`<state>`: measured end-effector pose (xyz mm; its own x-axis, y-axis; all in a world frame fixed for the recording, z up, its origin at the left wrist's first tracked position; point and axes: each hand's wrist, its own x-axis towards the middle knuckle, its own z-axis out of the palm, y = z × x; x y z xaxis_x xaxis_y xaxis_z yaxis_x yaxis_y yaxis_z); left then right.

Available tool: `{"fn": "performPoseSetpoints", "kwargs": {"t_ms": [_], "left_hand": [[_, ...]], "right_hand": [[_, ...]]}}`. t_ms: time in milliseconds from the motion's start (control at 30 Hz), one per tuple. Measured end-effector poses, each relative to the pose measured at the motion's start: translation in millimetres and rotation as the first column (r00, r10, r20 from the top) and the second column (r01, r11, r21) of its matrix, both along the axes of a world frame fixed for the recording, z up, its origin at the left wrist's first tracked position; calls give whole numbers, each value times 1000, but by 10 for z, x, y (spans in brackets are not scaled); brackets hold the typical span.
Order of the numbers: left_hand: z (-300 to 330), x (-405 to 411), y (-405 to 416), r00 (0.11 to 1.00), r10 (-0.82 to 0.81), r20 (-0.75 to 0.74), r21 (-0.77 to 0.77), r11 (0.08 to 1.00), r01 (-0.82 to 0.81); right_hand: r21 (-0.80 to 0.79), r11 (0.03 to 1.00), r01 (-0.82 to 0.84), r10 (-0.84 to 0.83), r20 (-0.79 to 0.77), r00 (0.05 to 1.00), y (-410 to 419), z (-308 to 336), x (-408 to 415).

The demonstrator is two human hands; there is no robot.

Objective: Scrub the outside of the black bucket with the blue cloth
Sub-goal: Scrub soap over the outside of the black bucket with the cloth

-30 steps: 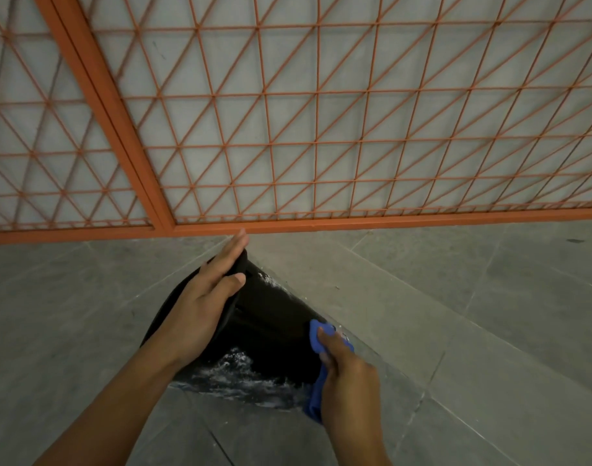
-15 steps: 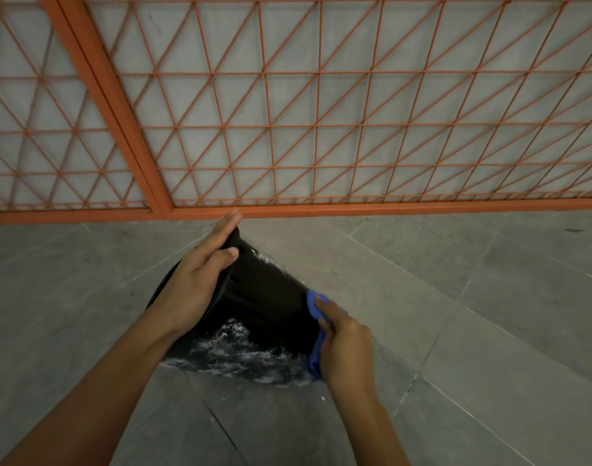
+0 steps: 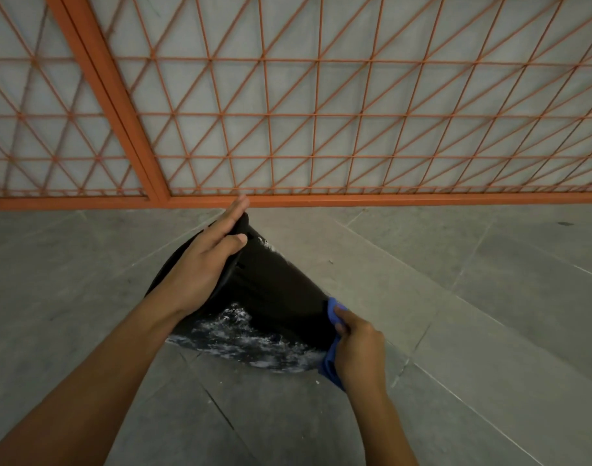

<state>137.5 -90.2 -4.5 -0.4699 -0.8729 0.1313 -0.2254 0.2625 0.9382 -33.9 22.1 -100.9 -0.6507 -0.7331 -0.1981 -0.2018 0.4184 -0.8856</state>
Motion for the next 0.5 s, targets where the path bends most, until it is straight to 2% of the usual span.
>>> {"fn": "performPoseSetpoints", "kwargs": {"t_ms": [33,67,133,300,433,500], "left_hand": [[-7,25,-14,1000,-1,1,-3,1000,1],[-11,49,-28,1000,7,0,-4,1000,-7],[-18,85,-48,999,36,-1,-13,999,-36],[-13,111,-18,999,43,-6,-18,999,-43],[-20,173,-17,997,72,-4,-6,997,-72],[-11,163,3,997,75,-13,0,997,-75]], "right_hand": [[-16,1000,3,-3,1,1000,14,-22,28],[-65,997,47,-40,108,993,-21,-7,57],[-79,994,77,-59,214,975,-114,4,0],[40,999,14,-17,69,997,-10,-37,-44],[-3,998,67,-64,276,959,-68,30,18],[9,999,43,-44,143,989,-56,22,-22]]}}
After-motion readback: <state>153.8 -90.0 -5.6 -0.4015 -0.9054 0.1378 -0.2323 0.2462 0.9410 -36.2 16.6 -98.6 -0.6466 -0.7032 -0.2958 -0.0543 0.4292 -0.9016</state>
